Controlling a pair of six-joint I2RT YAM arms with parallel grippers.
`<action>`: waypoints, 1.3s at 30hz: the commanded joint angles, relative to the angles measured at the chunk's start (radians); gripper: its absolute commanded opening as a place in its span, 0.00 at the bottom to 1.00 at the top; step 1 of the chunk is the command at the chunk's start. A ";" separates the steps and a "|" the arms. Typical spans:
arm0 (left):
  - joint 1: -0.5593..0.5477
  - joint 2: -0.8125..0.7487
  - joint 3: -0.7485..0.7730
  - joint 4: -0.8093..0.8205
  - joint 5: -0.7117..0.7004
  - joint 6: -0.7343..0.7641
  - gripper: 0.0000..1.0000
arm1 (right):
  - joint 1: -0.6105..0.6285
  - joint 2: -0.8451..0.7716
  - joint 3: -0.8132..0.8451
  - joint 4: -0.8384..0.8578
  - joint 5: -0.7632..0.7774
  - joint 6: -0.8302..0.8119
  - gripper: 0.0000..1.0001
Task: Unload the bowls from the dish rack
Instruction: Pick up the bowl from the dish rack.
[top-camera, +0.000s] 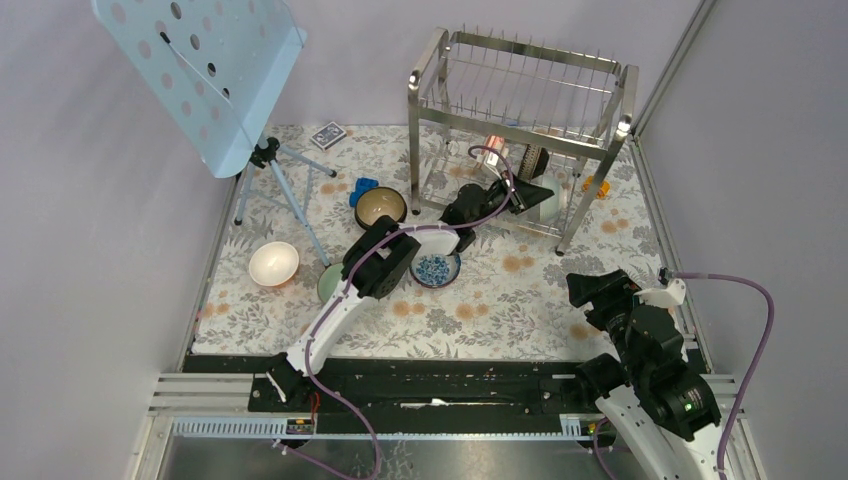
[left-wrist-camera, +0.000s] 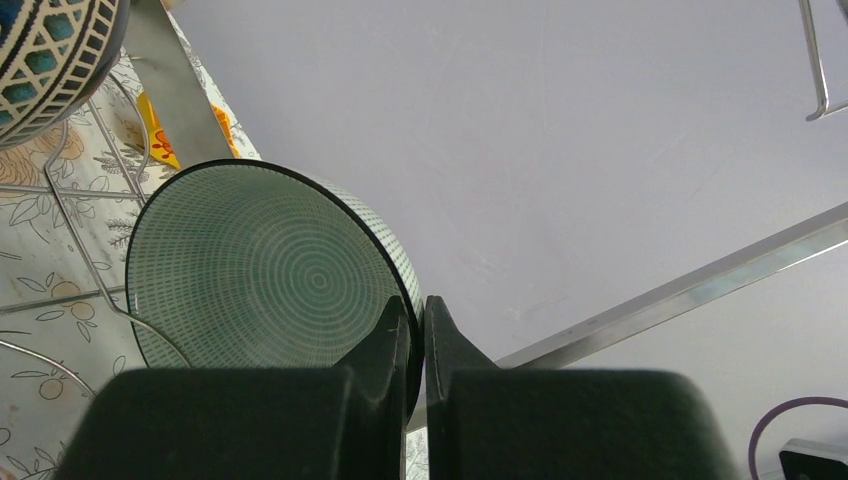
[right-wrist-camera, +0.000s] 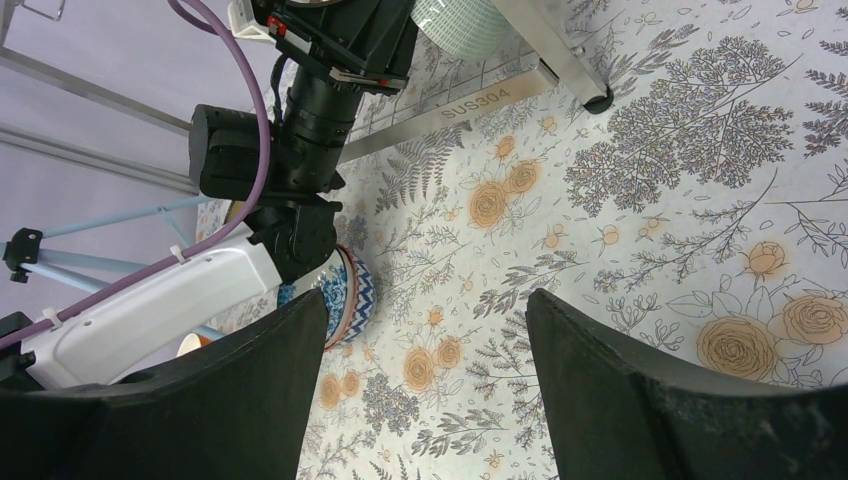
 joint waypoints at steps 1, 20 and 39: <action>0.045 -0.101 0.024 0.337 -0.058 -0.058 0.00 | -0.004 -0.016 -0.003 0.028 -0.006 -0.008 0.80; 0.062 -0.175 -0.015 0.364 -0.056 -0.051 0.00 | -0.005 -0.023 -0.003 0.030 -0.010 -0.010 0.80; 0.105 -0.151 -0.026 0.391 -0.038 -0.161 0.00 | -0.004 -0.021 -0.006 0.035 -0.016 -0.012 0.80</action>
